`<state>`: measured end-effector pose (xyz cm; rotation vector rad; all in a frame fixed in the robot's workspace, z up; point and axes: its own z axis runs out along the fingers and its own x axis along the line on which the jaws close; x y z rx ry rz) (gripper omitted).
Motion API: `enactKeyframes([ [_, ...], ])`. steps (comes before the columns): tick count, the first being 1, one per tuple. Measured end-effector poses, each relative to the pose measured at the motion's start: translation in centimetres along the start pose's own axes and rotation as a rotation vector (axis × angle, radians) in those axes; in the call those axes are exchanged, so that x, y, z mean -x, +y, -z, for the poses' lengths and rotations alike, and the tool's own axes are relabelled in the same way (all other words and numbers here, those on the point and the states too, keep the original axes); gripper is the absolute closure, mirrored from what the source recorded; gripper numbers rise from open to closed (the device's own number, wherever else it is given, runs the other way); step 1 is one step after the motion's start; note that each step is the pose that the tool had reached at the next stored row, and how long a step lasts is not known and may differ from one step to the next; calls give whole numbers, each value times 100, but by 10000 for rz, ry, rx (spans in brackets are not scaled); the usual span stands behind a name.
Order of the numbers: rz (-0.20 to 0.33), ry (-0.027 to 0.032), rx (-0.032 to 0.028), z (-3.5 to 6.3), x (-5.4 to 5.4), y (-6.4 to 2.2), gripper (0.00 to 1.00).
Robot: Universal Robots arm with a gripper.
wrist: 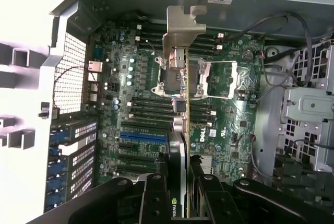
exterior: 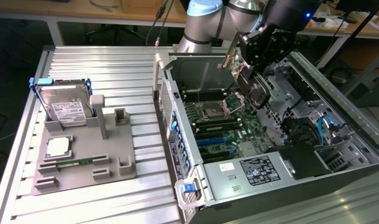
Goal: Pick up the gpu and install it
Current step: 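Insert the gpu into the slot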
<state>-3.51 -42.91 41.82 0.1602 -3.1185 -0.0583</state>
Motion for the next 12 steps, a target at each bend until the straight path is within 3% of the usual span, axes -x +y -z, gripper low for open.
enactKeyframes([
  [12, 601, 22, -9, 0, 0, 0, 73],
])
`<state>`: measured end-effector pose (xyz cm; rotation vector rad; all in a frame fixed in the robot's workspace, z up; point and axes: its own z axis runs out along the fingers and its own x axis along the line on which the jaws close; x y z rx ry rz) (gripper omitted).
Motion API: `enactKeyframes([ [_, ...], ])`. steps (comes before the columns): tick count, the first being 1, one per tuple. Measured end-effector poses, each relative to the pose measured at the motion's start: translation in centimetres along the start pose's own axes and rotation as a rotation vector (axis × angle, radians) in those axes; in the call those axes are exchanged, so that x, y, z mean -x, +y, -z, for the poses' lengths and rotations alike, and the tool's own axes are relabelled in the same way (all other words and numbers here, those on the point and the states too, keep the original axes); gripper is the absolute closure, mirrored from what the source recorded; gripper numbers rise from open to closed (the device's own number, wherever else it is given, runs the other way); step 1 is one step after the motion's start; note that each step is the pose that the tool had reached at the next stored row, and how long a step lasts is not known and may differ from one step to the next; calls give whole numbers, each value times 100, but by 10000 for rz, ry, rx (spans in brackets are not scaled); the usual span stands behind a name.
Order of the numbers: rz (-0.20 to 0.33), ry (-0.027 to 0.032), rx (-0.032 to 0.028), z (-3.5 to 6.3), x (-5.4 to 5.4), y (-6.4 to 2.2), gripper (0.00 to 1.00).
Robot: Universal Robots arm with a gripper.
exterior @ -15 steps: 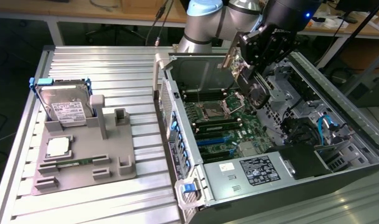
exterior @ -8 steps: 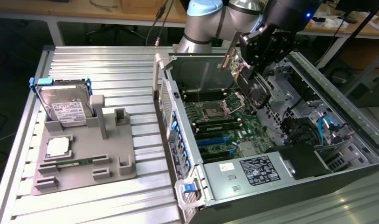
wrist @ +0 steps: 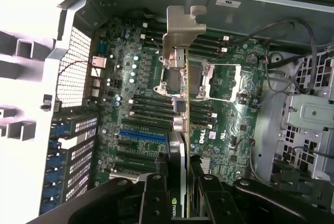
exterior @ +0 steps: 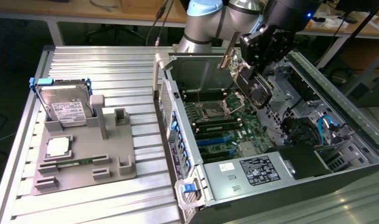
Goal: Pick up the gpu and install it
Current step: 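Insert the gpu into the slot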
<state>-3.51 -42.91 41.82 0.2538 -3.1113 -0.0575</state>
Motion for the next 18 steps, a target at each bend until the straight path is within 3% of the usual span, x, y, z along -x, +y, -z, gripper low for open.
enactKeyframes([
  [18, 1335, 51, -23, 0, 0, 0, 73],
])
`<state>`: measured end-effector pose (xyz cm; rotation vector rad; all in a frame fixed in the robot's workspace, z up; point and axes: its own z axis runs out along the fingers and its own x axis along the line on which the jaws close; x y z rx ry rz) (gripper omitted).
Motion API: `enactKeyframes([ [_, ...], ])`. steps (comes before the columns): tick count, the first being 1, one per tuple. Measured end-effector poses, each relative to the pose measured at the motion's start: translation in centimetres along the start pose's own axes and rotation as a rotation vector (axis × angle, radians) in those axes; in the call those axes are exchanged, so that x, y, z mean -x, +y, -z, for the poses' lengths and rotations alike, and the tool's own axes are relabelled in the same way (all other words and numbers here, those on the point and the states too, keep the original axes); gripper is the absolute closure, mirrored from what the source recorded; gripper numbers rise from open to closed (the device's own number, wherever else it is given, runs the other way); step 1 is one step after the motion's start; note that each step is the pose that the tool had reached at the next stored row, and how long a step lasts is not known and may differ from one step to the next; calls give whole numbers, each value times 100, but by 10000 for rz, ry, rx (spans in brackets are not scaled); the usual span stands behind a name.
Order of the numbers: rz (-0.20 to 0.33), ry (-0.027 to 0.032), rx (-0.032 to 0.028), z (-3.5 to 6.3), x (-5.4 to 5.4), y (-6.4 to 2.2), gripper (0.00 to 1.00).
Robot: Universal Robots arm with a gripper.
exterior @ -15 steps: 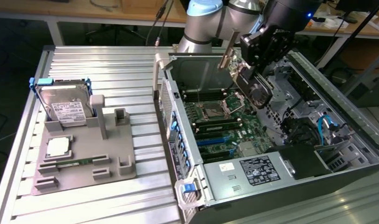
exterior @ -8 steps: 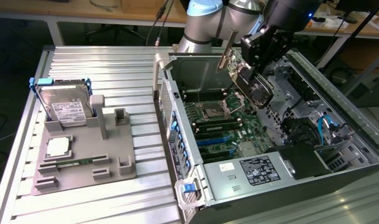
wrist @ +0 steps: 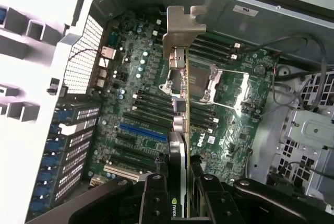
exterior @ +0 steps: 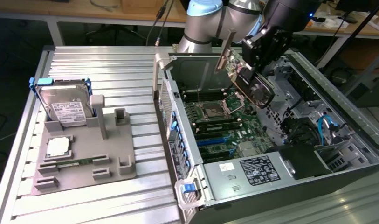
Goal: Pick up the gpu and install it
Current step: 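Insert the gpu into the slot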
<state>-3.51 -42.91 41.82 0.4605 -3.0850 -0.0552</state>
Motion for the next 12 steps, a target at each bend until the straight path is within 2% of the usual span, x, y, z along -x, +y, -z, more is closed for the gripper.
enactKeyframes([
  [12, 782, 30, -13, 0, 0, 0, 73],
])
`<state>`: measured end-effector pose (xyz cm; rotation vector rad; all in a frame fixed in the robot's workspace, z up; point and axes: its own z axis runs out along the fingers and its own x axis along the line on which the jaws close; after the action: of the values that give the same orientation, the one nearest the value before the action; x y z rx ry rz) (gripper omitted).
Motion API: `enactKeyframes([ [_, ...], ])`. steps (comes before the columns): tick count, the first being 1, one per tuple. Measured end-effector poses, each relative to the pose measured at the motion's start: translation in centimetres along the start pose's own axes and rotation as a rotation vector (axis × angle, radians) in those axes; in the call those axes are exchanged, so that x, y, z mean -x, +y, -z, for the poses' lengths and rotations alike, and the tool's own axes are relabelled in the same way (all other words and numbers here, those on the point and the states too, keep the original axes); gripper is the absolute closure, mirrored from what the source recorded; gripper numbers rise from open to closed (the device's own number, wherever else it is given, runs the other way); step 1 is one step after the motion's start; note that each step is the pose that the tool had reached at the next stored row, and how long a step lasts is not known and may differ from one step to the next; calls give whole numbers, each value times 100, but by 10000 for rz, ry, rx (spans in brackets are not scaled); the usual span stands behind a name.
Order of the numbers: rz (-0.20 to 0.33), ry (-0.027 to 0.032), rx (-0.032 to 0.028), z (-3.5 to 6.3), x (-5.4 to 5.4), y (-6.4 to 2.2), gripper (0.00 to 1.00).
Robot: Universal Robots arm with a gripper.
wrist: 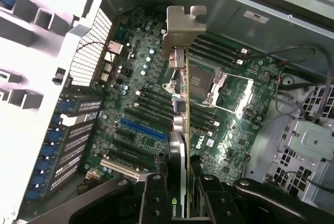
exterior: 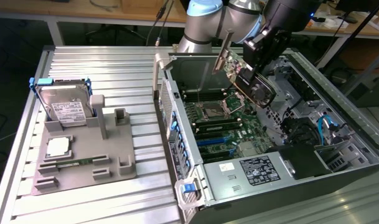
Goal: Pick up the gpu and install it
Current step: 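Insert the gpu into the slot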
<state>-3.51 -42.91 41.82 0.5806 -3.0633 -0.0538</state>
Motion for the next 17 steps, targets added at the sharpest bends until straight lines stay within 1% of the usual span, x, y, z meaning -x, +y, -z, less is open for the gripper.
enactKeyframes([
  [7, 354, 13, -5, 0, 0, 0, 73],
  [10, 691, 26, -11, -1, 0, 0, 73],
  [17, 1244, 47, -20, -1, 0, 0, 73],
])
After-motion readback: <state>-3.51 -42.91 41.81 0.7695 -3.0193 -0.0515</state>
